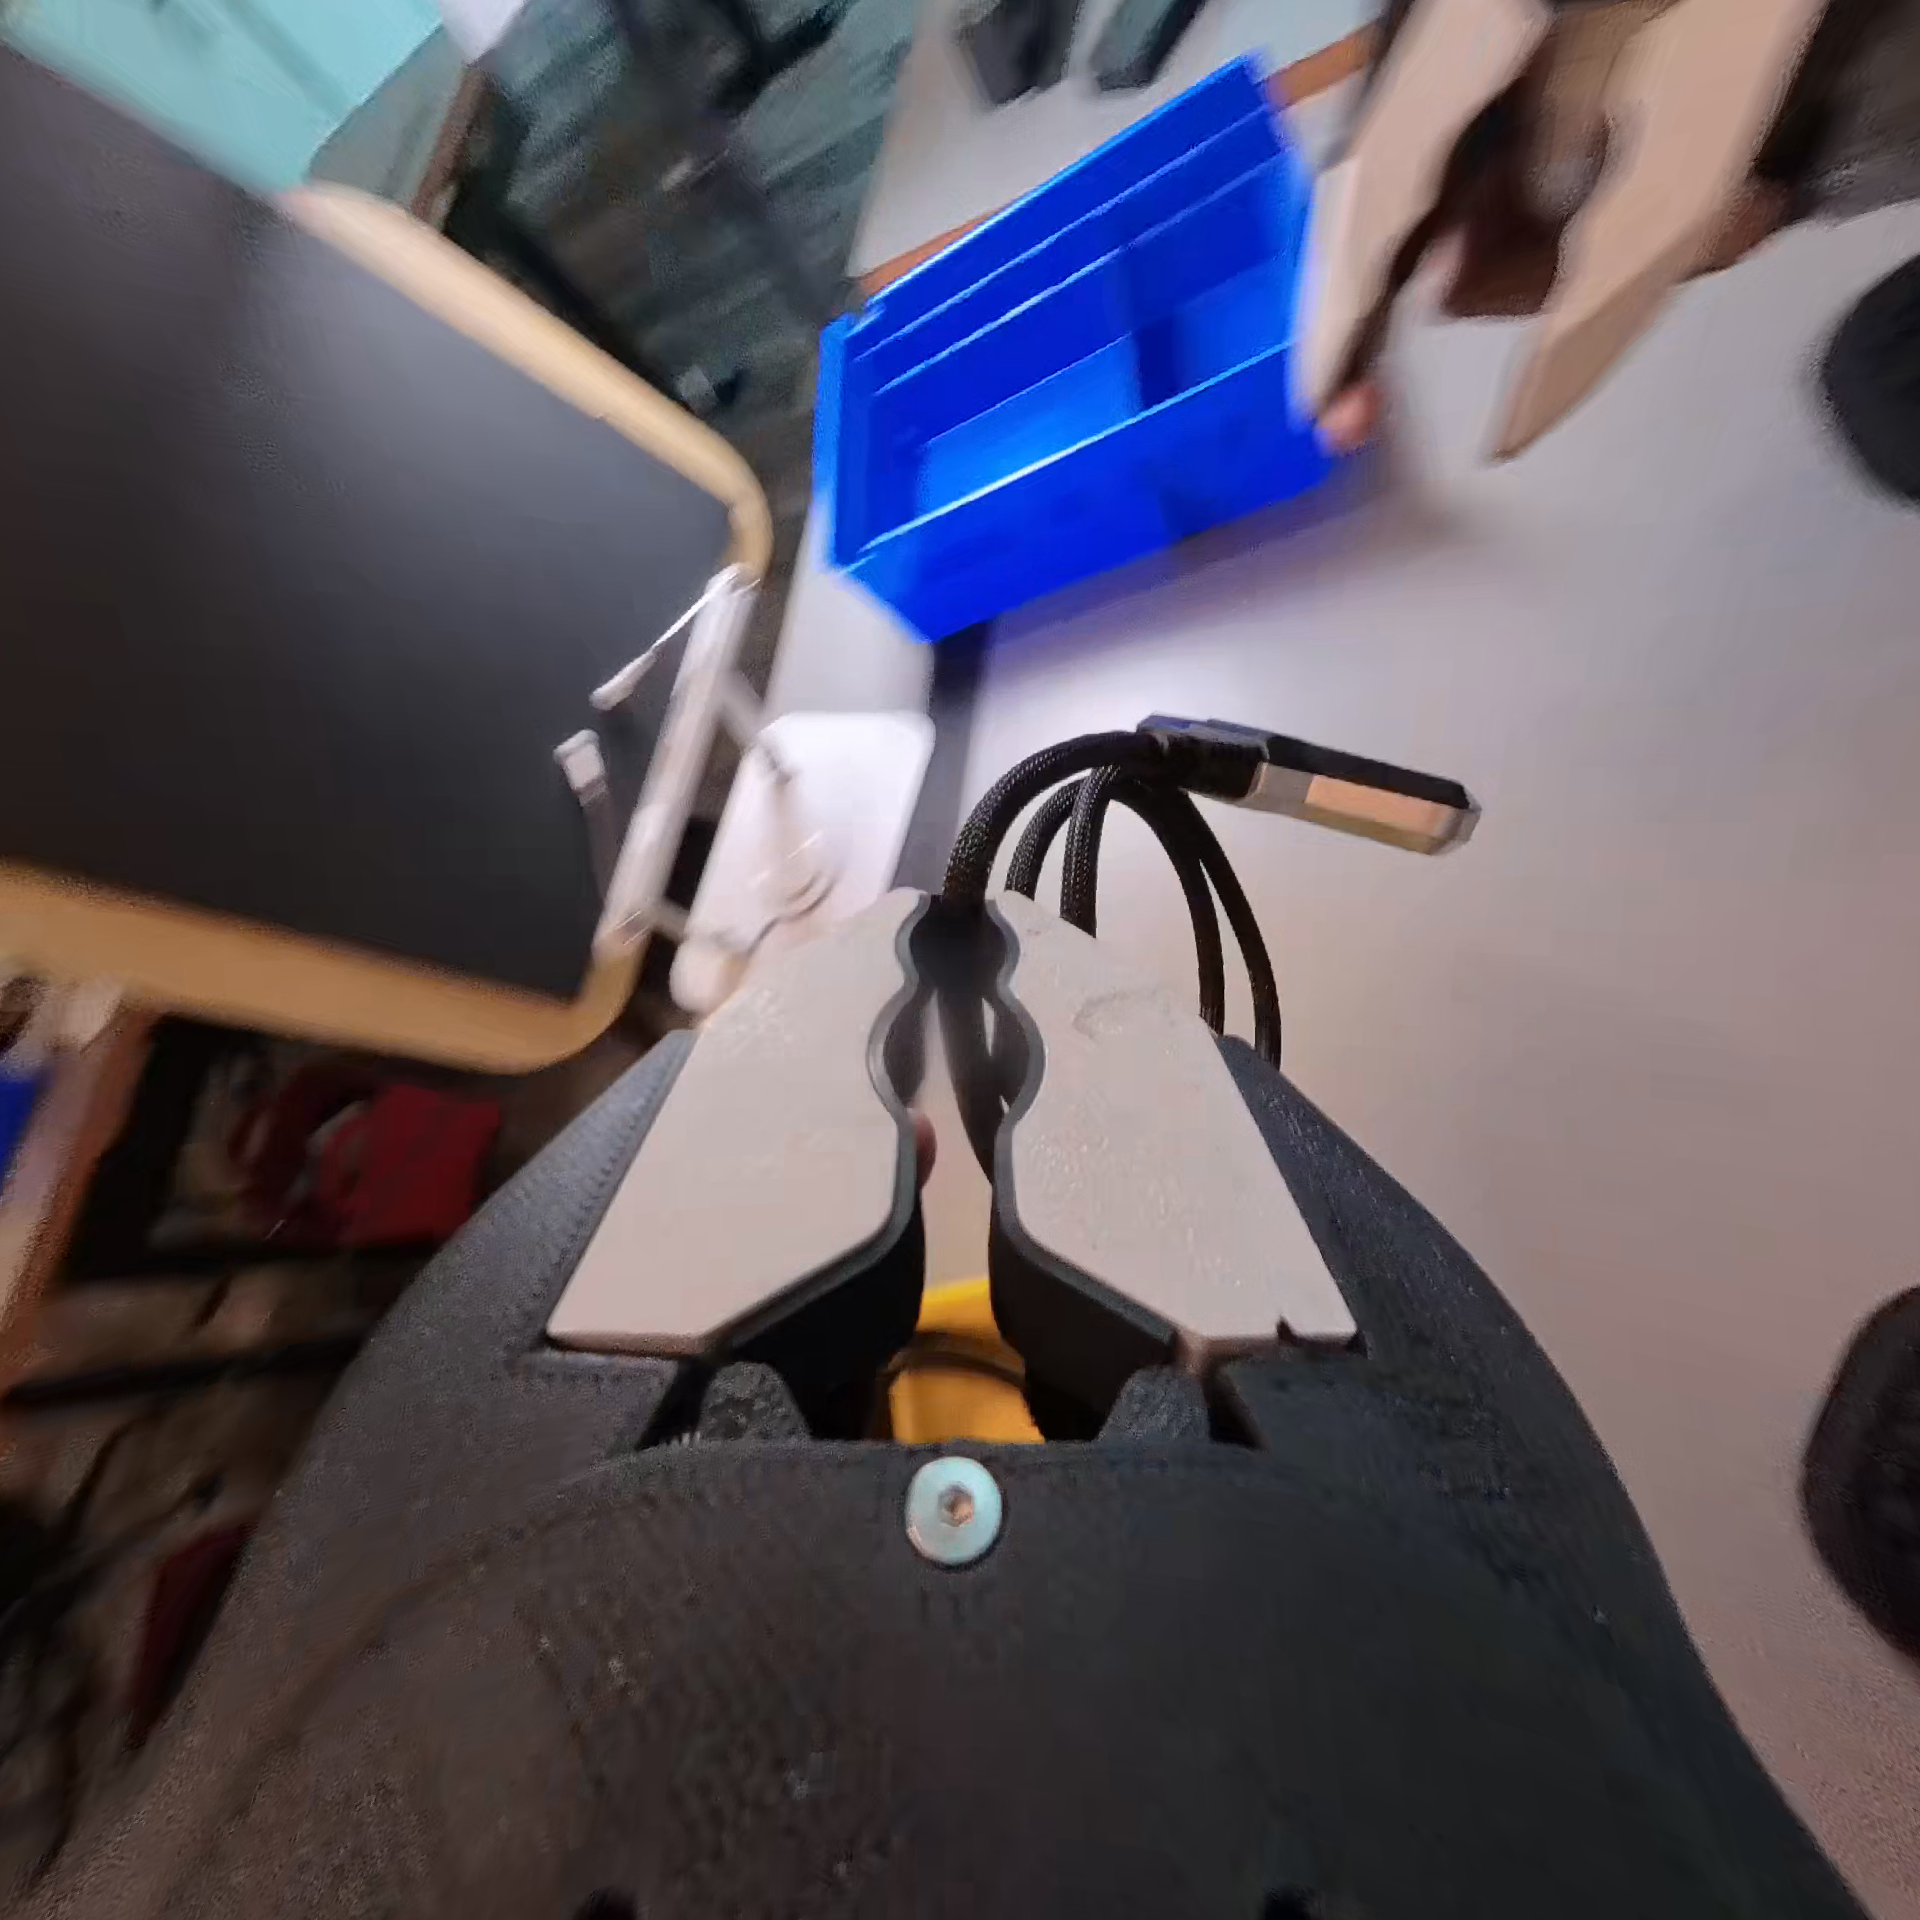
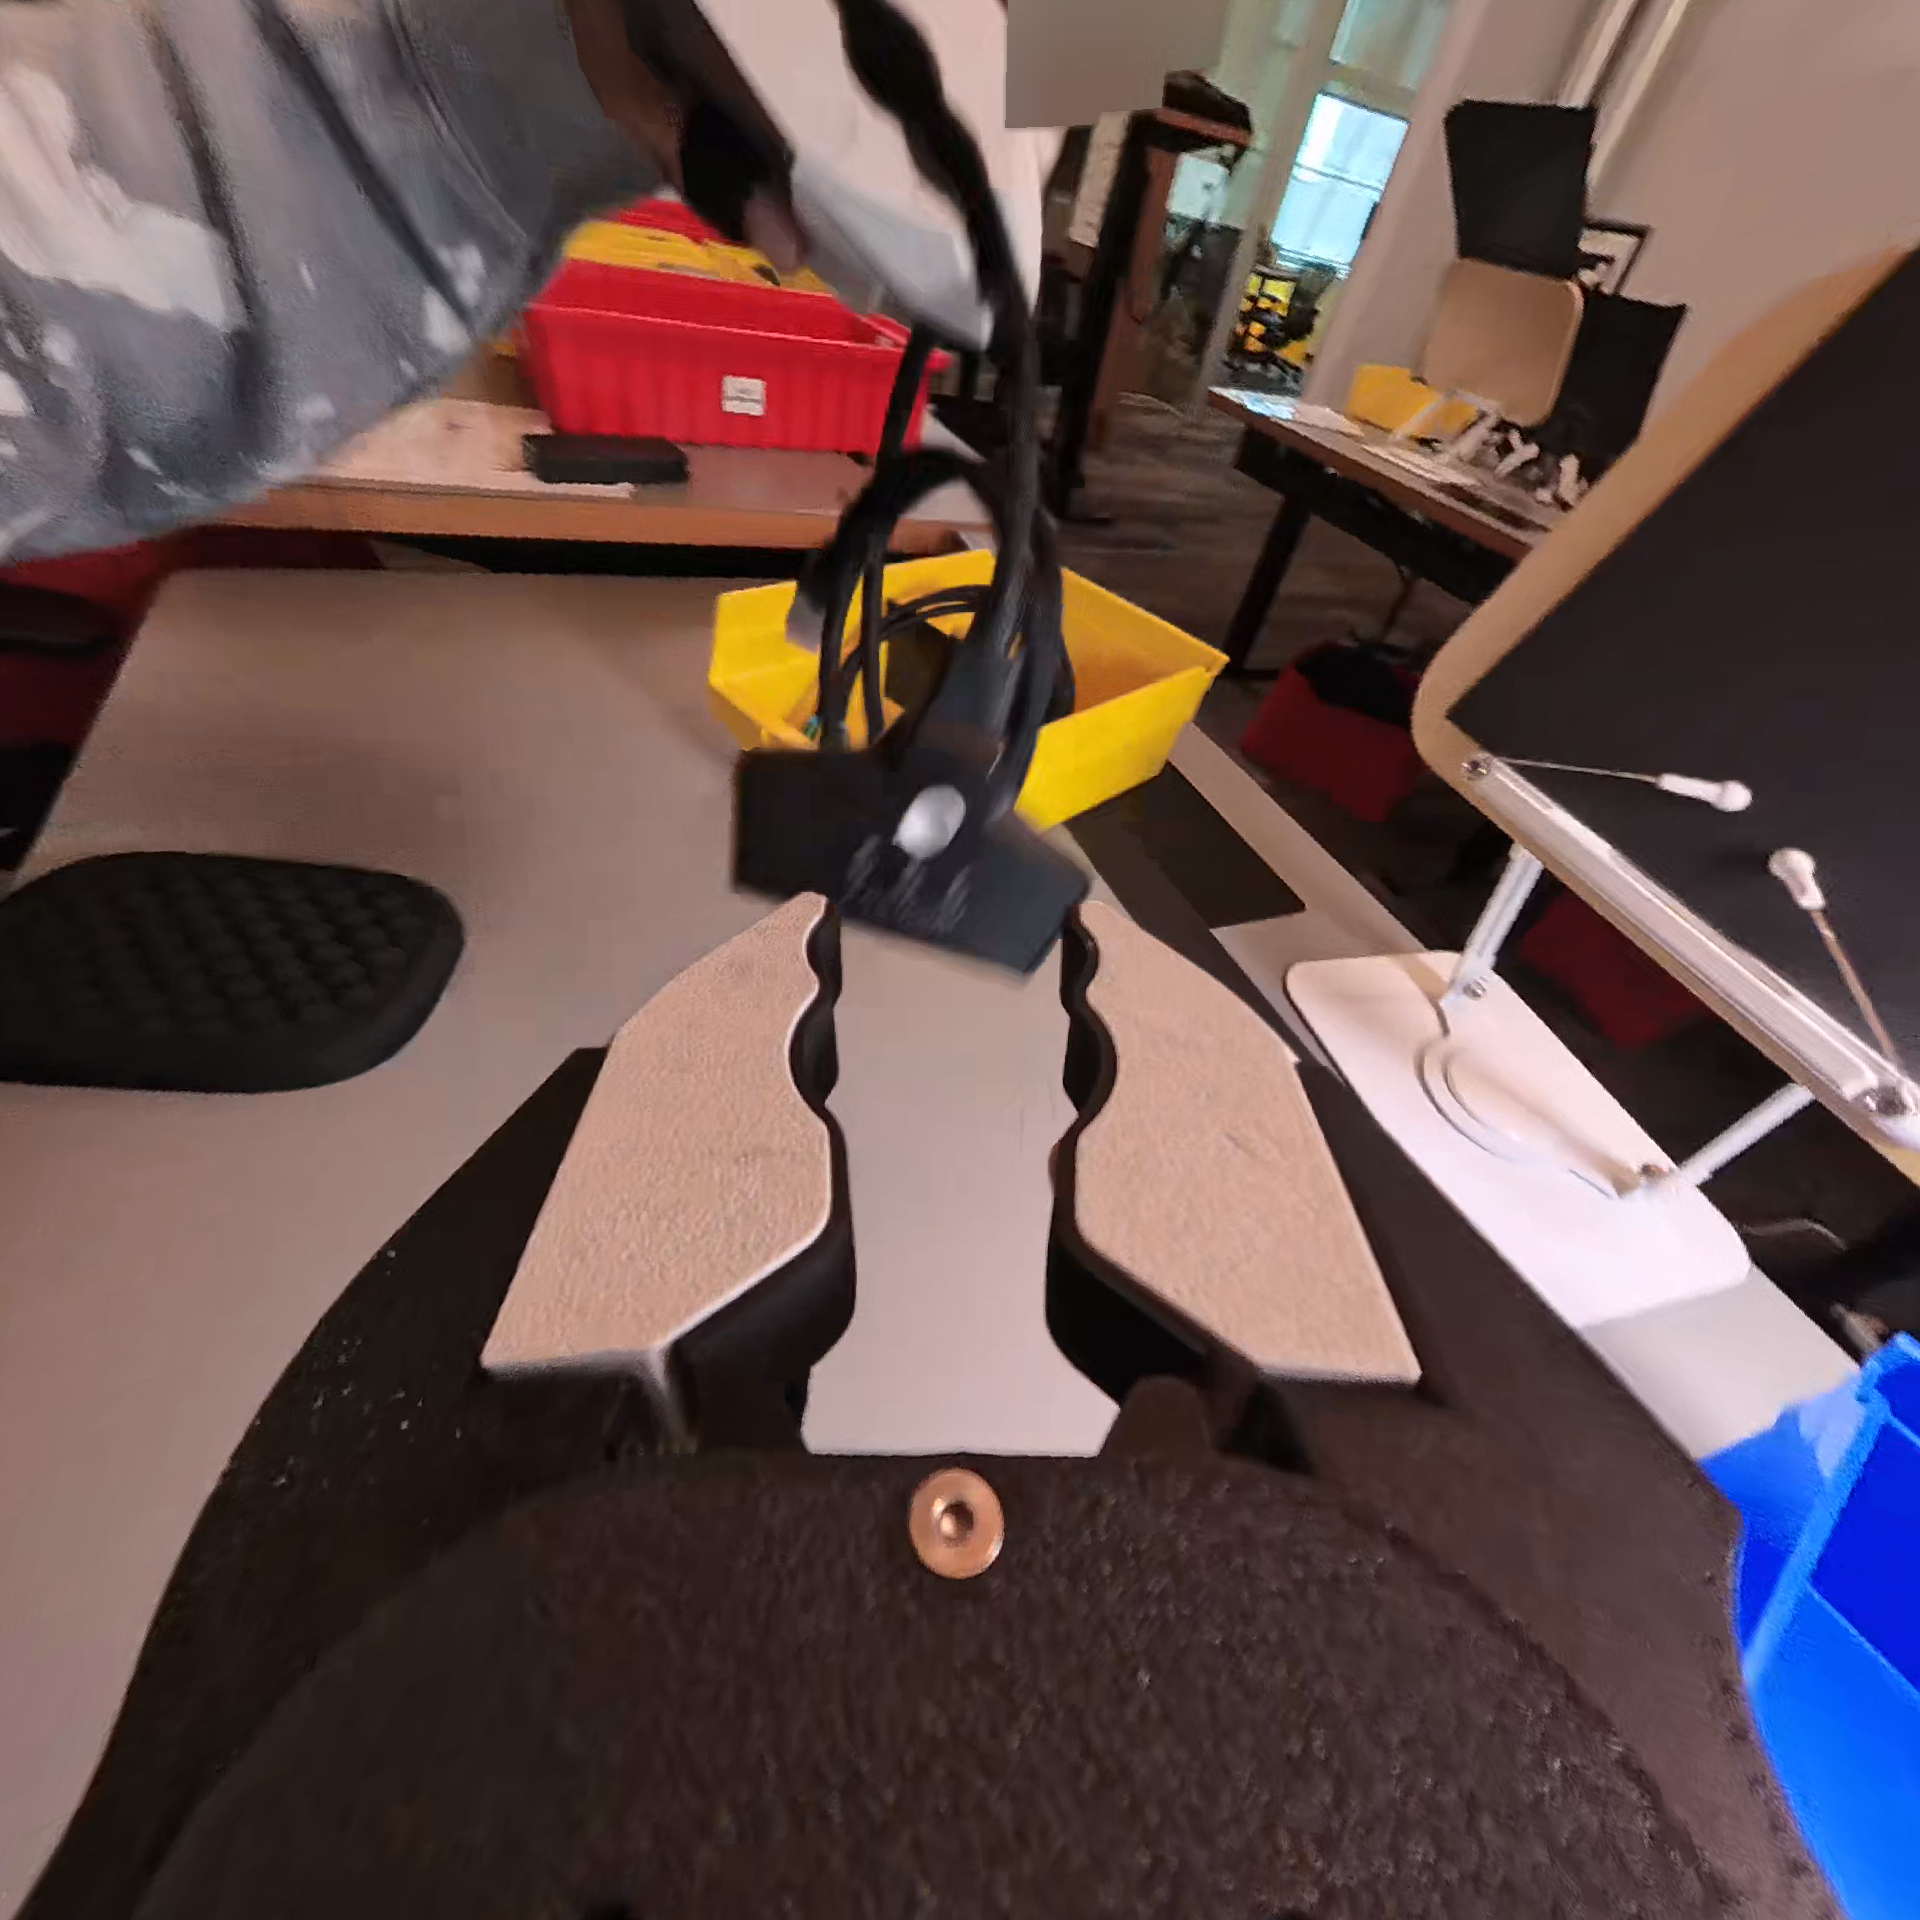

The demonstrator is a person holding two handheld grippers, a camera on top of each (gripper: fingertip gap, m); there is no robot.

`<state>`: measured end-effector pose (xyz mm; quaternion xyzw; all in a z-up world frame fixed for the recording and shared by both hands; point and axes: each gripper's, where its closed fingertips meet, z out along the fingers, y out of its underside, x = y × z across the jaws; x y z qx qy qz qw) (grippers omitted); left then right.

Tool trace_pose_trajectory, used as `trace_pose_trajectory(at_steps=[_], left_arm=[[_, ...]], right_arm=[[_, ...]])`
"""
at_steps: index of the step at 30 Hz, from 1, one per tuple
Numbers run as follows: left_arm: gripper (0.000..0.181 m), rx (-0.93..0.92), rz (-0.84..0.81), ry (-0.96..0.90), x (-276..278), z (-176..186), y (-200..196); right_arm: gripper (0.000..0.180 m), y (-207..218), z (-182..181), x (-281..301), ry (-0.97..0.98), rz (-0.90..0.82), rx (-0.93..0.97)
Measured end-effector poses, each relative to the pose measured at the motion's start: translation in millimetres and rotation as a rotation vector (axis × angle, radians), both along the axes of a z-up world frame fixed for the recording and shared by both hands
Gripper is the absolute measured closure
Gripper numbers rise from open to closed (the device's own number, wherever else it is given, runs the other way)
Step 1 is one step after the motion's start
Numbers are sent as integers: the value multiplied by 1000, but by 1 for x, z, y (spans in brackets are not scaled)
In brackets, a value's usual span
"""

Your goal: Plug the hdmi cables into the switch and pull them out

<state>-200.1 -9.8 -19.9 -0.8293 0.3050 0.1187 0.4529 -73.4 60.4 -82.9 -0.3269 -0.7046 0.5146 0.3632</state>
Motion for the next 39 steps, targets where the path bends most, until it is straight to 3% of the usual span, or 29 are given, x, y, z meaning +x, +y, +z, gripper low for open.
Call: trace_pose_trajectory(at_steps=[2,6,9,12,17,26,30,32,35,39], left_arm=[[172,5,-127,-63,46,-25,8],[172,60,-281,-173,110,-61,23],[172,125,-347,-325,133,-72,26],[169,231,-371,-455,138,-76,30],[169,177,-378,-586,126,-101,33],[163,158,-225,-744,99,-121,58],[144,279,-13,-717,72,-103,71],[150,372,73,-696,57,-85,68],[154,427,53,-780,56,-61,53],[151,345,-79,-858,76,-60,42]], right_arm=[[135,-9,-13,5,-60,101,1],[133,-46,-65,45,-342,459,-9],[137,-60,-94,60,-461,533,88],[143,-73,-101,65,-511,619,22],[147,-69,-120,59,-550,623,9],[150,-78,-103,48,-477,667,-248],[156,-69,-72,30,-327,611,-425],[162,-59,-58,23,-247,566,-485],[164,-39,-40,15,-134,471,-548],[164,-13,-21,9,-13,375,-603]])
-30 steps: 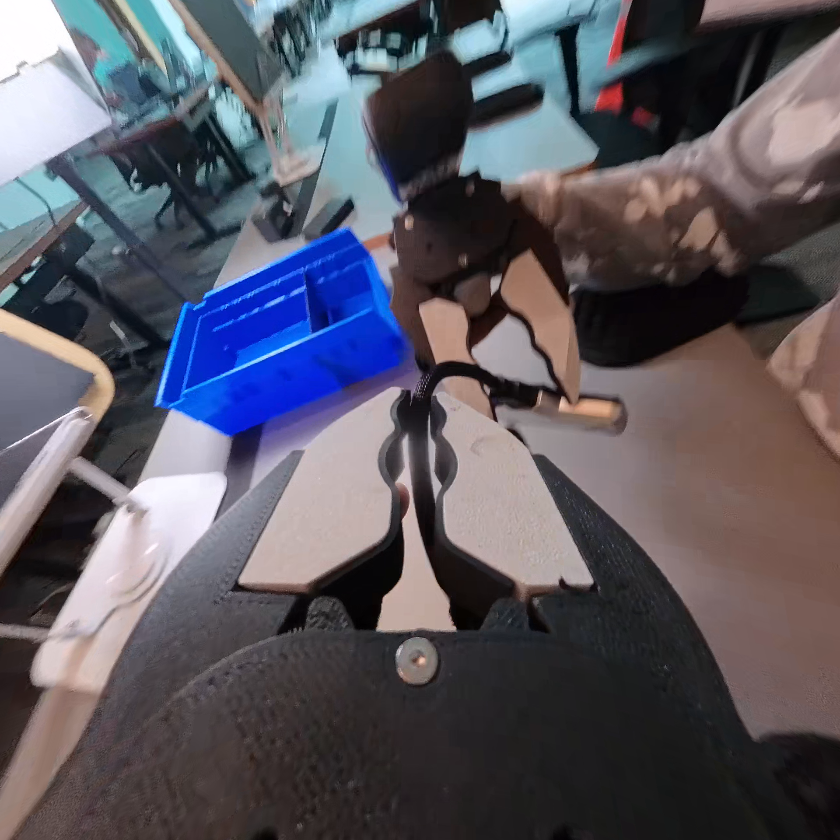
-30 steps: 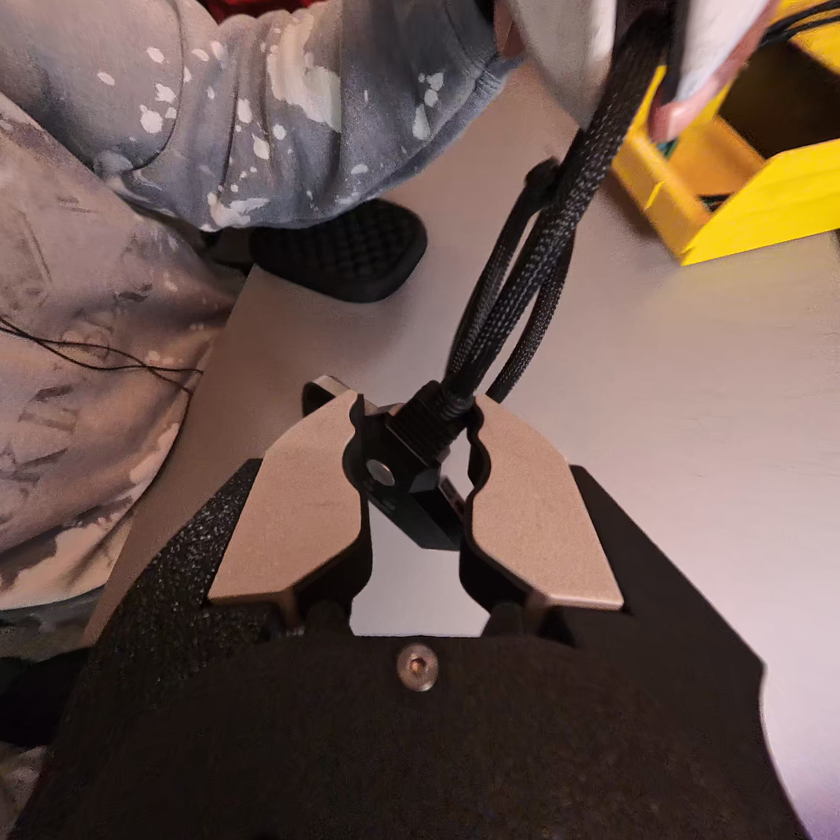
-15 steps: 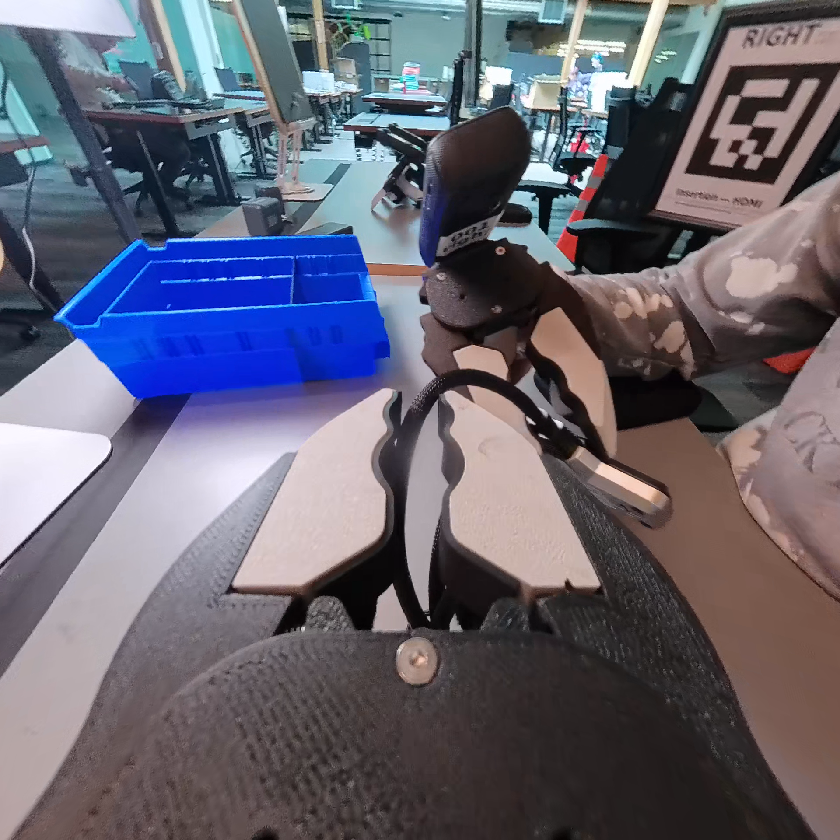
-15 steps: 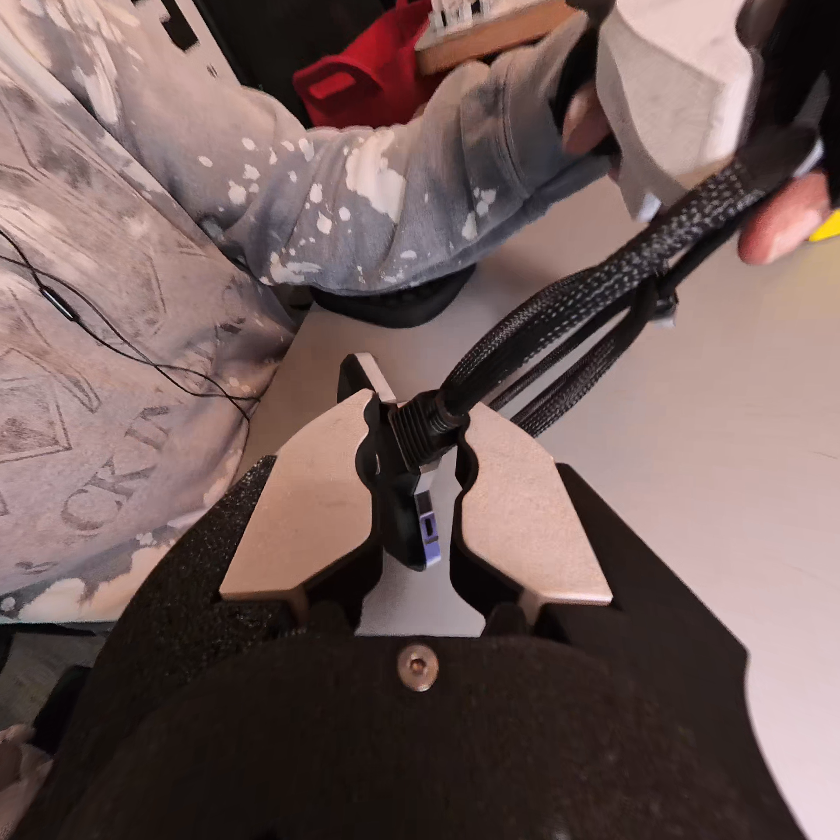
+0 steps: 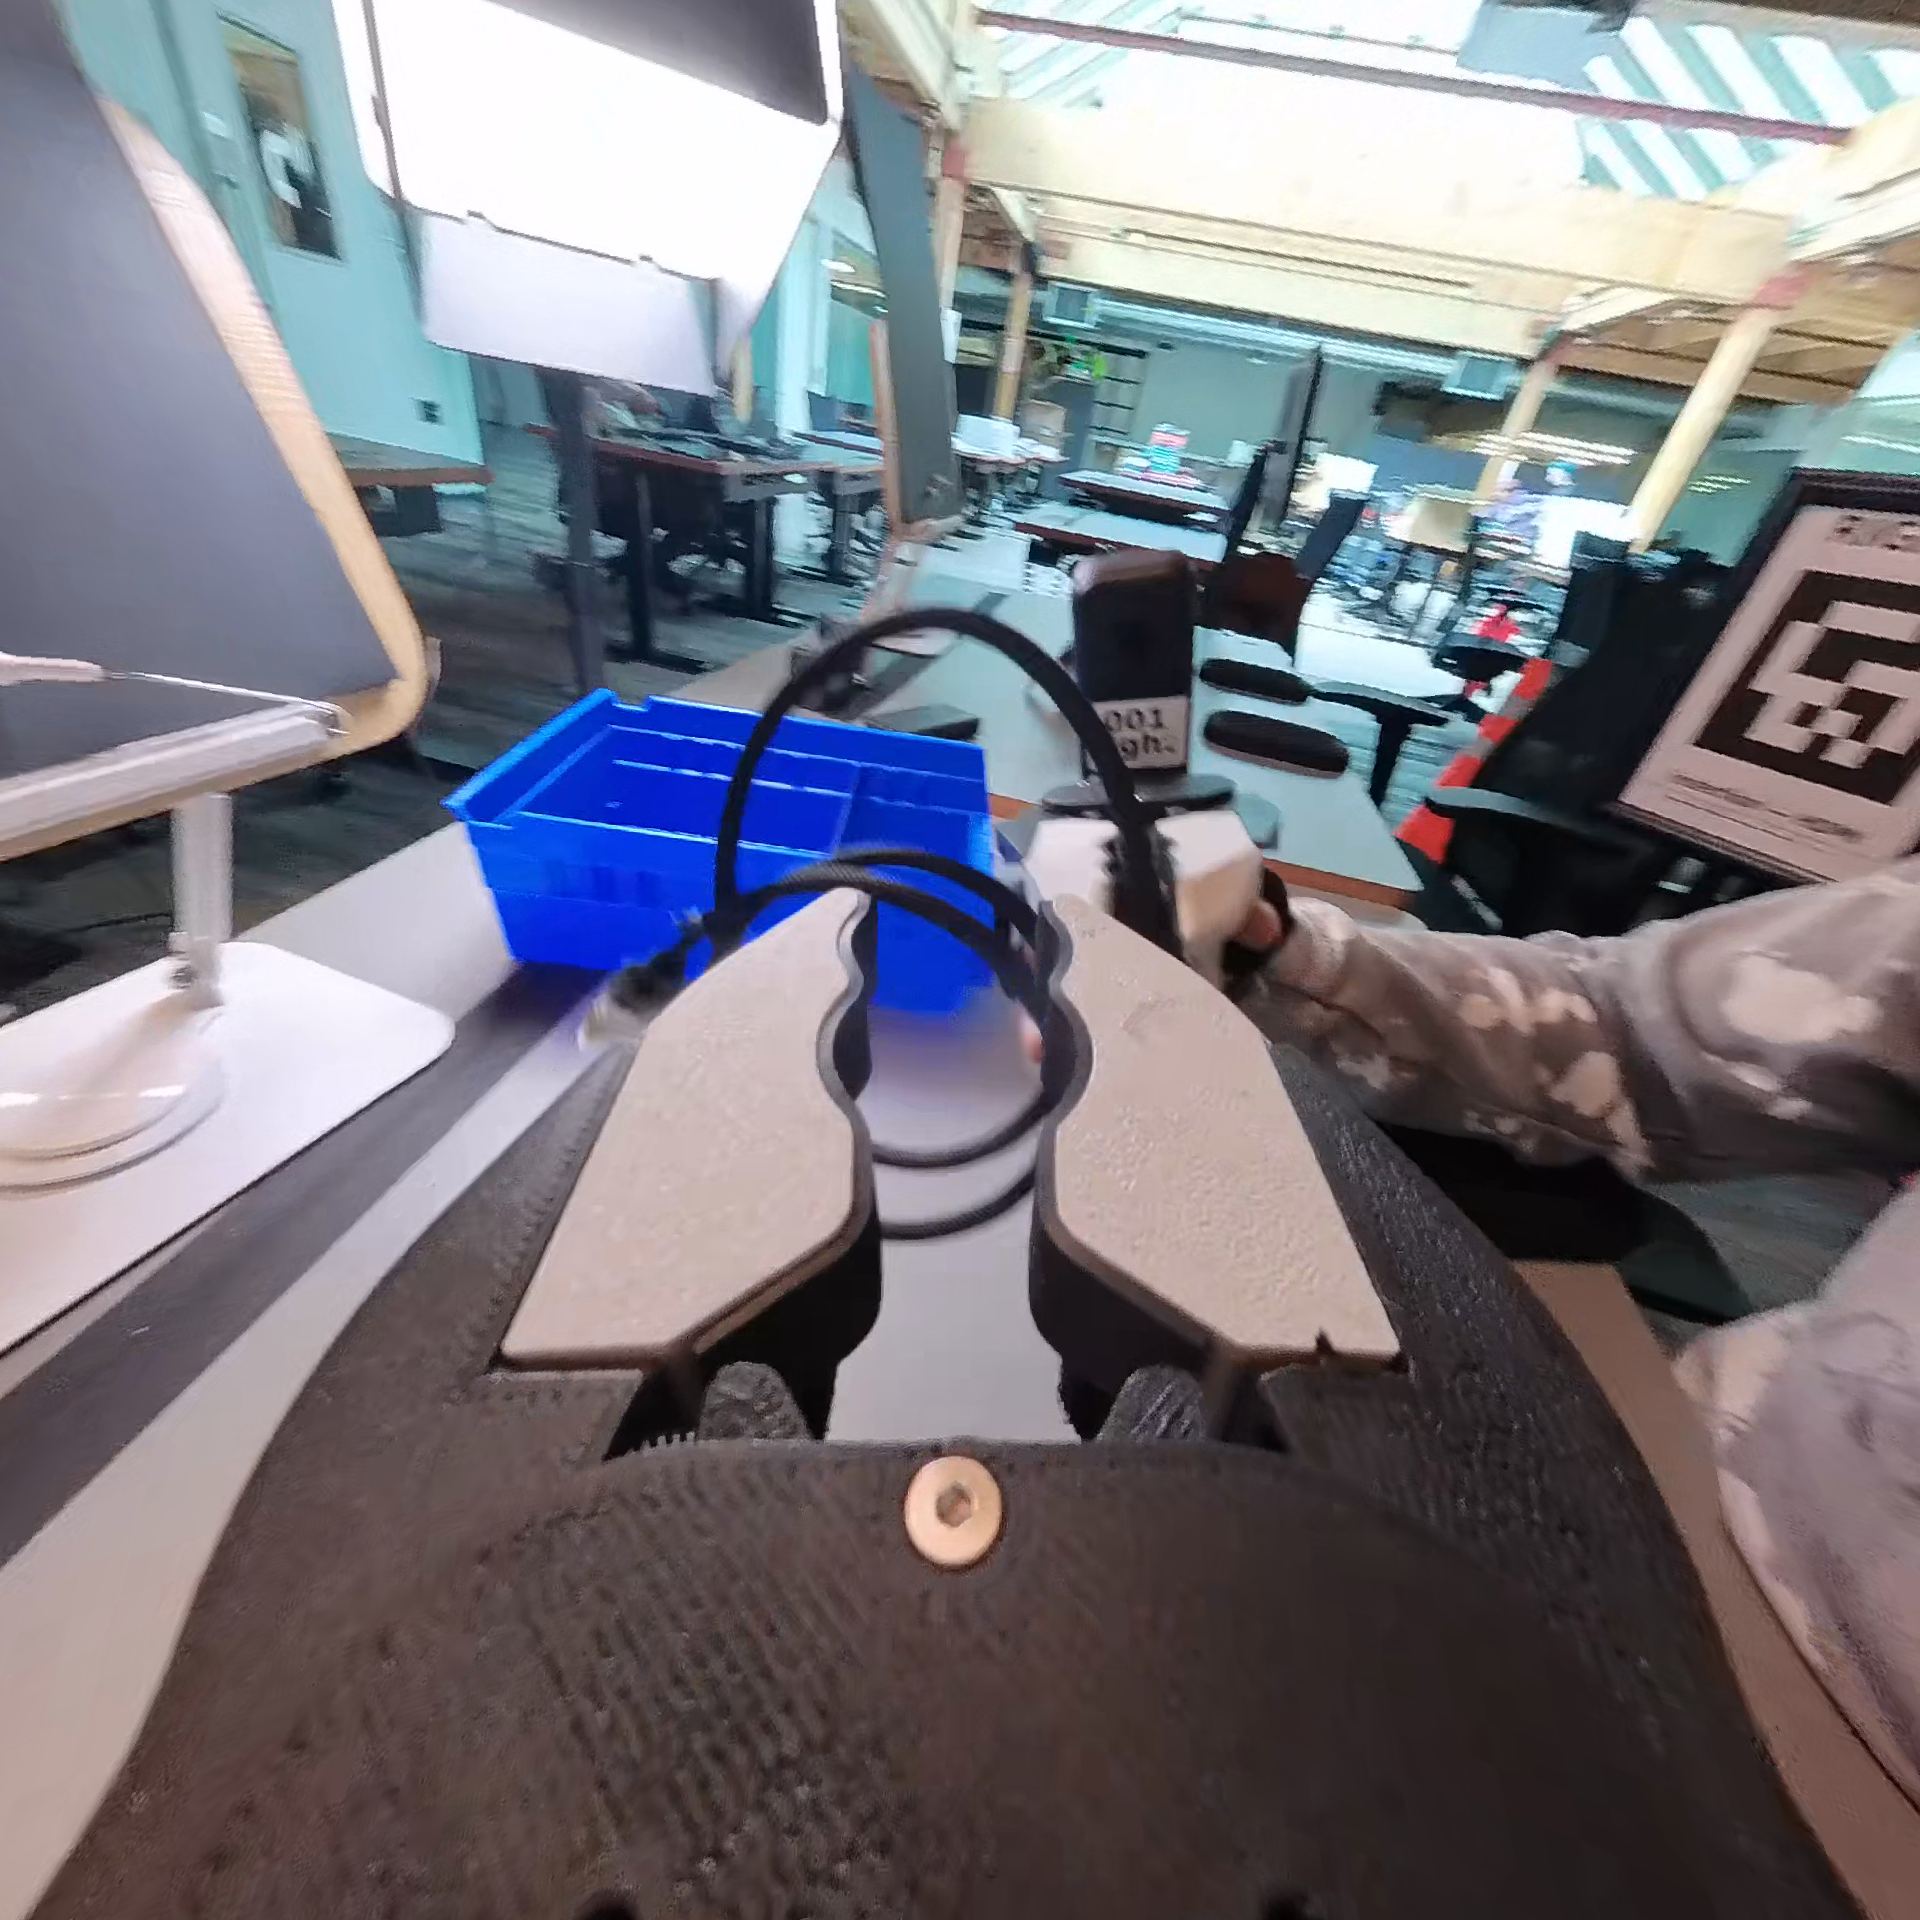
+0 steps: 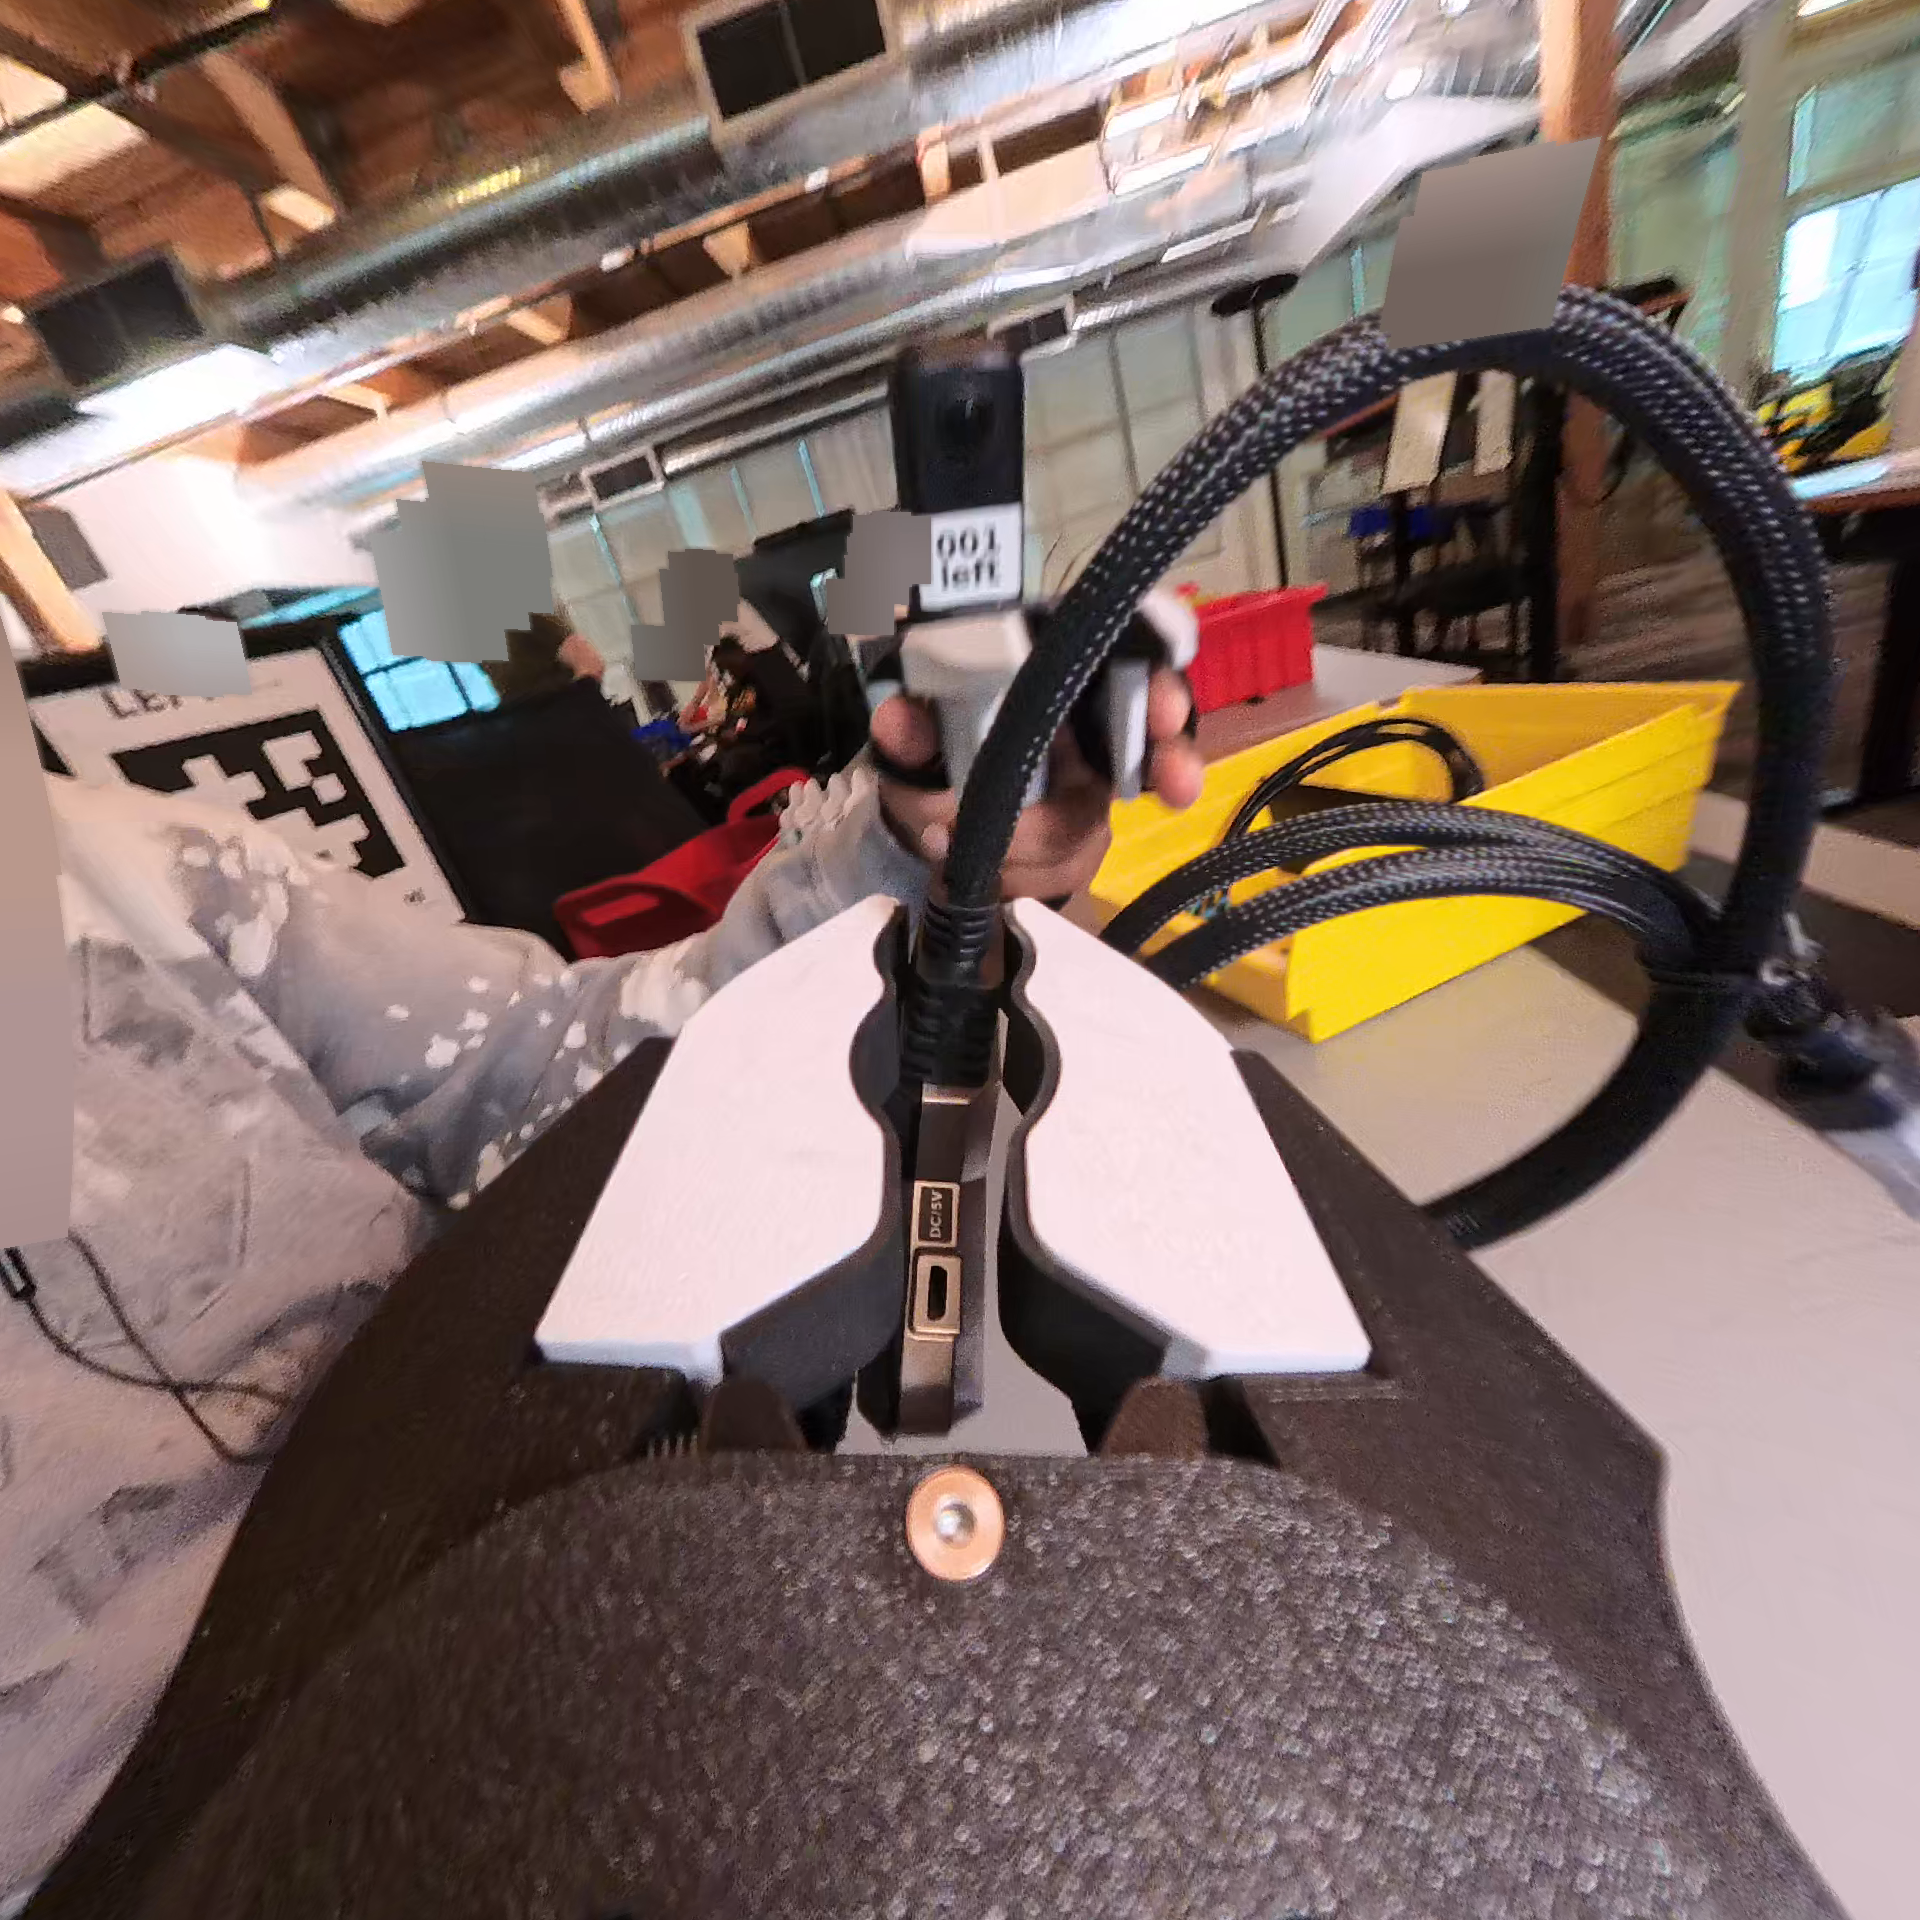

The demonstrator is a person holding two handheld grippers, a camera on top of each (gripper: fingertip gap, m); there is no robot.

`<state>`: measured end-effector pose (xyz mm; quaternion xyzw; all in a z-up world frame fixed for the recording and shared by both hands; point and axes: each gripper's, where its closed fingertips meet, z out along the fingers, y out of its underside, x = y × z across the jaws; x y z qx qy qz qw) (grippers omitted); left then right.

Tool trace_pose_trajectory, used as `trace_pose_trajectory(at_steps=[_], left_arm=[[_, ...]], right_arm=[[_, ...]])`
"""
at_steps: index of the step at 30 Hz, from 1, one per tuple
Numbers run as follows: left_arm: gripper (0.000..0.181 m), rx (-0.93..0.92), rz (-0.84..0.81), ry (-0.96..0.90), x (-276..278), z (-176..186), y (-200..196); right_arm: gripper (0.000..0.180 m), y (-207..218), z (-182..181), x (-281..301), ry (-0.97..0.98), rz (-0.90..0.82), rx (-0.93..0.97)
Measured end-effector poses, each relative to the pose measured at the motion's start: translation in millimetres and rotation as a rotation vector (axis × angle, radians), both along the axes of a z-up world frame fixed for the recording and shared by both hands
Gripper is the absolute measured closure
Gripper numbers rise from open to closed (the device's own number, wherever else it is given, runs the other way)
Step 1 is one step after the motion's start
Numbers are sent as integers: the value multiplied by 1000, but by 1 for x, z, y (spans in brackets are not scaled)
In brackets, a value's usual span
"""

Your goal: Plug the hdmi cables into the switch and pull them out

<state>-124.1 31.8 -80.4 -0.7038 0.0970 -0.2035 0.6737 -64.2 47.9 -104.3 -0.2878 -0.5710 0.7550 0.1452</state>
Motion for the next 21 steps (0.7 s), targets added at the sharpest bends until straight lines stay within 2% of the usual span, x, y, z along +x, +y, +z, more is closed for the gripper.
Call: trace_pose_trajectory(at_steps=[5,8,10,13,17,21], left_arm=[[135,-47,-182,-18,33,-25,10],[134,-56,-183,7,51,-36,27],[136,-25,-173,-5,60,-33,35],[154,24,-164,-21,62,-23,34],[159,-22,-160,83,59,-24,24],[160,-65,-196,88,58,-19,11]], right_arm=[[165,29,31,1,122,-134,-157],[165,33,38,3,152,-168,-173],[165,30,39,3,168,-183,-161],[165,28,37,0,164,-202,-131],[164,21,26,-2,135,-185,-32],[162,10,18,0,120,-169,121]])
